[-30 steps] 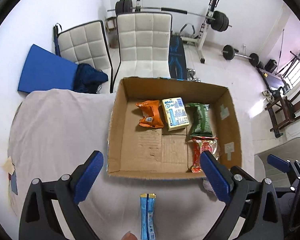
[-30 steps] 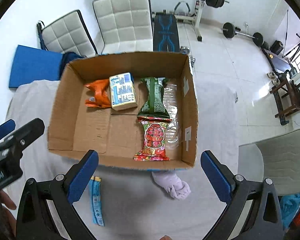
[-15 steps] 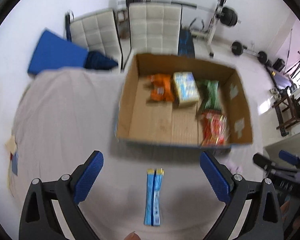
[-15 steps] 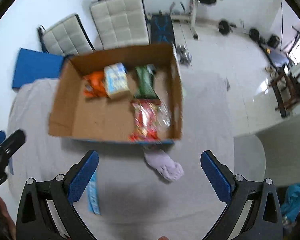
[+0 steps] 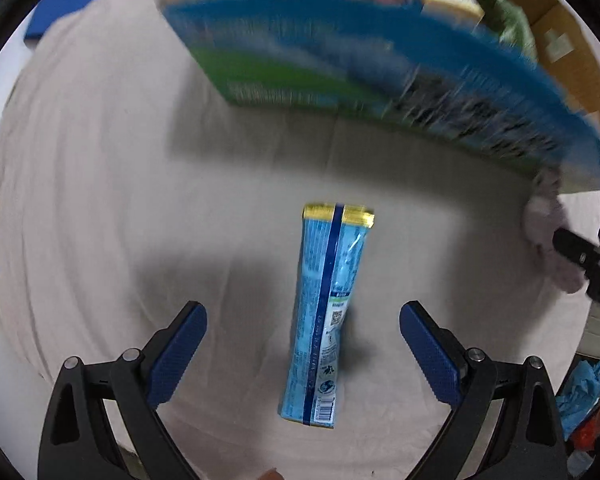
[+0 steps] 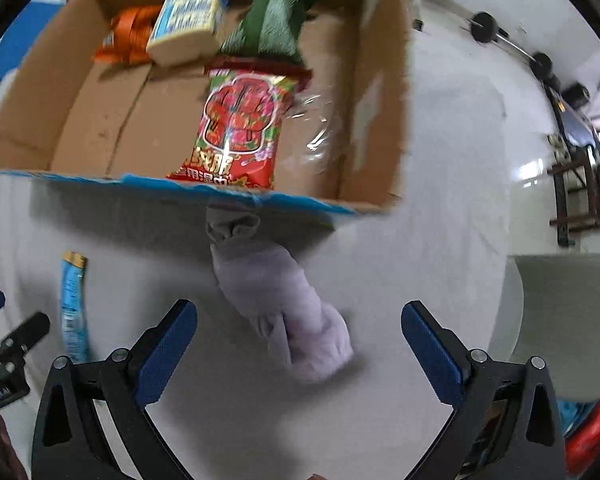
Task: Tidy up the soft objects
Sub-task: 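Grasp the blue stick snack with the left tool while the right tool grasps the lilac sock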
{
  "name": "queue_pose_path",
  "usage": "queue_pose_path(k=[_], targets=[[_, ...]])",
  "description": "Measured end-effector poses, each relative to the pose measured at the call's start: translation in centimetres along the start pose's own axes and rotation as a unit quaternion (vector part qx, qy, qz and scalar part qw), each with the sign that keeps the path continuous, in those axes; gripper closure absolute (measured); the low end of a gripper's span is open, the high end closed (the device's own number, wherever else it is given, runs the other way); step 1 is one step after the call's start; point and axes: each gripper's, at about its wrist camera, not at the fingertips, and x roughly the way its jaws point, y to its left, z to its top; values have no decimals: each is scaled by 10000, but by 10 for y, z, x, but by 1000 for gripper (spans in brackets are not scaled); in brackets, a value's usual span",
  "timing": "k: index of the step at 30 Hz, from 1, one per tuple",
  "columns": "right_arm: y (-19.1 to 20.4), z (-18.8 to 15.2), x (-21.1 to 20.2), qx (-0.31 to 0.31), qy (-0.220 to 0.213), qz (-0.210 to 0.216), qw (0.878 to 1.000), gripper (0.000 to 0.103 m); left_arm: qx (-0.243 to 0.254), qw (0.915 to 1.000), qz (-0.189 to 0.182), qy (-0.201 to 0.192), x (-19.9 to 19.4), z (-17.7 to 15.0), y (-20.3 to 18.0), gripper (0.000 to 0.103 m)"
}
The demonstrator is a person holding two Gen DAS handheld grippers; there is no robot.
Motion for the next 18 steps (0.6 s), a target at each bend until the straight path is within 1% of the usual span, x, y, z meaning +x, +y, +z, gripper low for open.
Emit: queue_pose_path(k=[4, 6, 7, 8, 9, 10, 11, 12, 14, 16, 17, 18], targets=[[7, 7, 19, -56, 193, 99, 9997, 0, -60, 9995, 49, 309, 26, -2, 1, 4], [10, 9, 25, -38, 268, 185, 9995, 2, -80, 9991, 39, 405, 35, -3, 1, 4], [11, 10, 28, -37, 310, 193, 9993, 6, -76, 9990, 38, 437, 38, -3, 1, 4], [13, 10, 31, -38, 352, 176, 9992, 12, -65, 9989, 8, 463, 41, -3, 1, 4], [14, 10, 34, -44, 404, 173, 9990, 17, -61, 9989, -23, 468, 42, -4, 0, 7], [15, 9, 38, -49, 476, 181, 9987, 28, -58, 9989, -64, 456, 42, -4, -1, 20], [16, 8, 42, -50, 562, 178, 9982, 40, -67, 9987, -103, 487, 44, -4, -1, 27], [18, 7, 44, -53, 607, 179, 9980, 42, -106, 9986, -197, 475, 43, -3, -2, 31], [19, 3, 46, -56, 594, 128, 9981, 44, -89, 9989, -202, 422, 41, -2, -2, 42], [22, -1, 48, -45, 624, 96, 9980, 48, -13, 9991, -204, 369, 37, 0, -8, 68], [23, -4, 49, -44, 668, 73, 9977, 50, 18, 9990, -209, 382, 36, 0, -10, 74], [24, -6, 50, -36, 706, 42, 9975, 52, 11, 9990, -195, 407, 35, 0, -12, 77]])
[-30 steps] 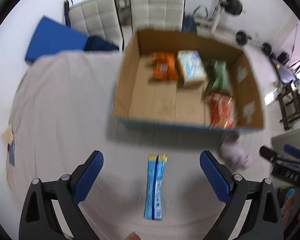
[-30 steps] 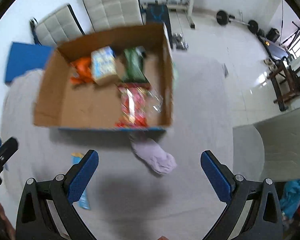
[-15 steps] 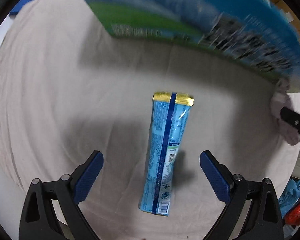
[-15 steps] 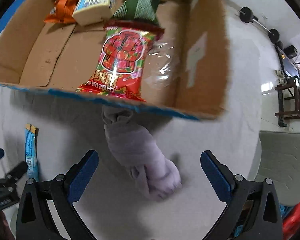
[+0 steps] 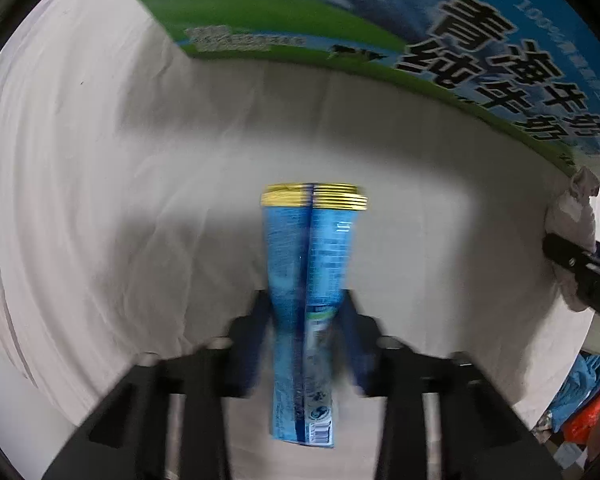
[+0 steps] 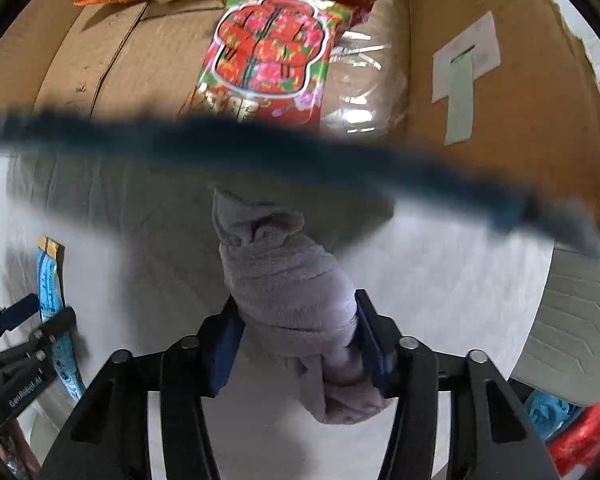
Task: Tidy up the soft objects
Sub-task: 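Grasp the blue stick snack with the left tool while the right tool grasps the lilac sock, then place the stick snack and the sock into the box and open both tools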
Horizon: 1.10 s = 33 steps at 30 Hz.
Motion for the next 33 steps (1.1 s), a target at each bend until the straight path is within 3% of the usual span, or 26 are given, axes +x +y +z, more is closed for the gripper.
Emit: queue_pose_path(k=[7, 19, 27, 33], targets=[[2, -18, -3, 170, 156, 290, 9993, 62, -197, 9995, -222, 43, -11, -3, 2, 84], [9, -64, -41, 270, -154, 956, 9949, 64, -240, 9964, -738, -335, -70, -18, 9, 85], [12, -65, -102, 267, -651, 1316, 9888, 64, 34, 9864, -1226, -1097, -156, -33, -5, 86], [0, -55, -170, 311, -1180, 1470, 9816, 64, 206, 9731, -1601, -1643, -229, -14, -2, 86]])
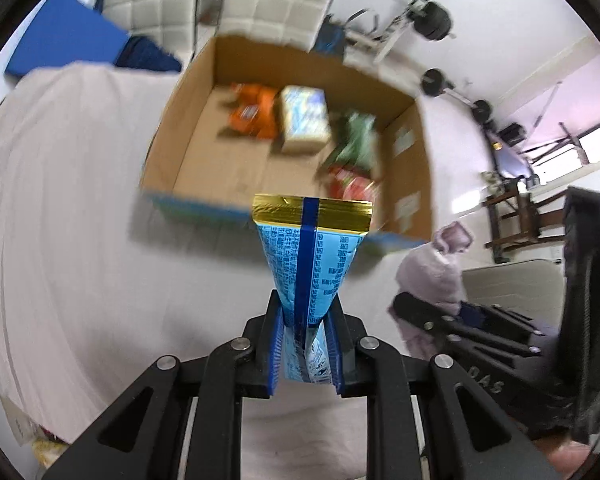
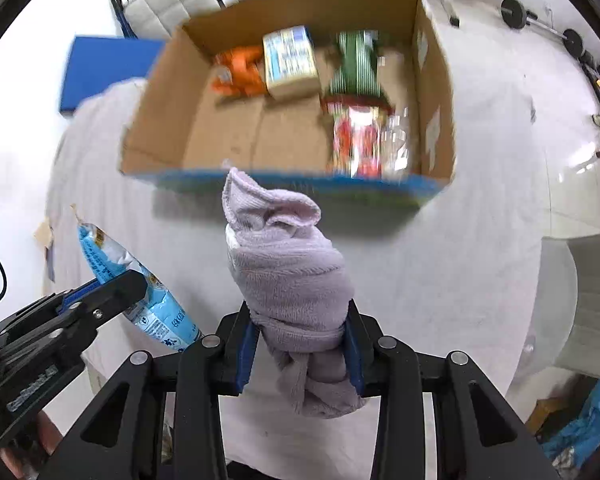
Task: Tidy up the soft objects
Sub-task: 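Place the stick snack and the sock into the box and open both tools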
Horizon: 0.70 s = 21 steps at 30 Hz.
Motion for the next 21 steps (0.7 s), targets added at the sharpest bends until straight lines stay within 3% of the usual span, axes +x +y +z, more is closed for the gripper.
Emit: queue_pose_path(k=[4, 11, 15, 21], targets=[[6, 25, -32, -30, -289, 25, 9996, 64, -144, 9995, -113, -265, -8, 42, -5, 86], [10, 91, -38, -91, -477, -254, 9985, 64, -652, 9973, -262, -226, 30, 114, 0, 86], [11, 122, -23, -112, -418, -362, 9984, 64, -918, 9955, -236, -73, 46, 134, 10, 86], [14, 155, 18, -191, -118, -389, 9990, 64, -1285, 9910, -108, 361, 102, 151, 38, 86]])
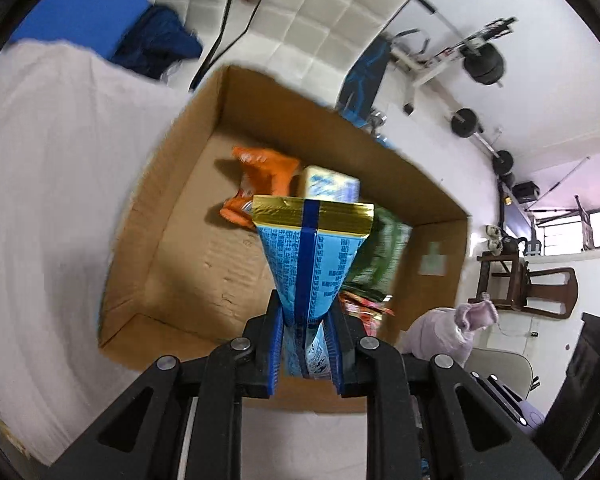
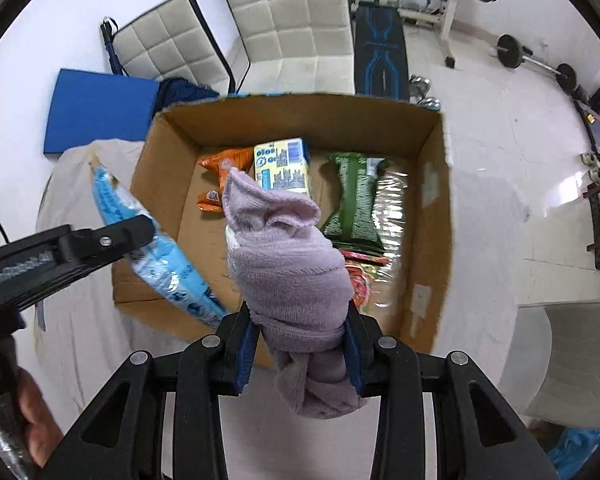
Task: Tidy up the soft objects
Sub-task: 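Place the stick snack and the sock into the box and open both tools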
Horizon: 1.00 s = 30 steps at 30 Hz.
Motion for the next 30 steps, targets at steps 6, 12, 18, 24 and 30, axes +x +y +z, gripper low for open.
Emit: queue_pose_path(k=[6, 12, 18, 24, 30], targets=[[11, 15, 55, -143, 371, -42, 9992, 64, -213, 9991, 204, 295, 41, 9, 20, 86], [13, 21, 96, -209, 660, -29, 9976, 64, -253, 9981, 380, 421, 64, 19, 30, 86], [13, 26, 122, -239, 870, 45, 9959, 63, -212, 9970, 578, 472, 74, 25, 34, 86], [13, 30, 137, -284, 975, 39, 9948, 60, -81, 9942, 895, 590, 85, 28, 35, 85], [11, 29, 143, -332, 1040, -28, 9940, 52, 47, 9911, 1174, 623, 84, 29, 33, 74]])
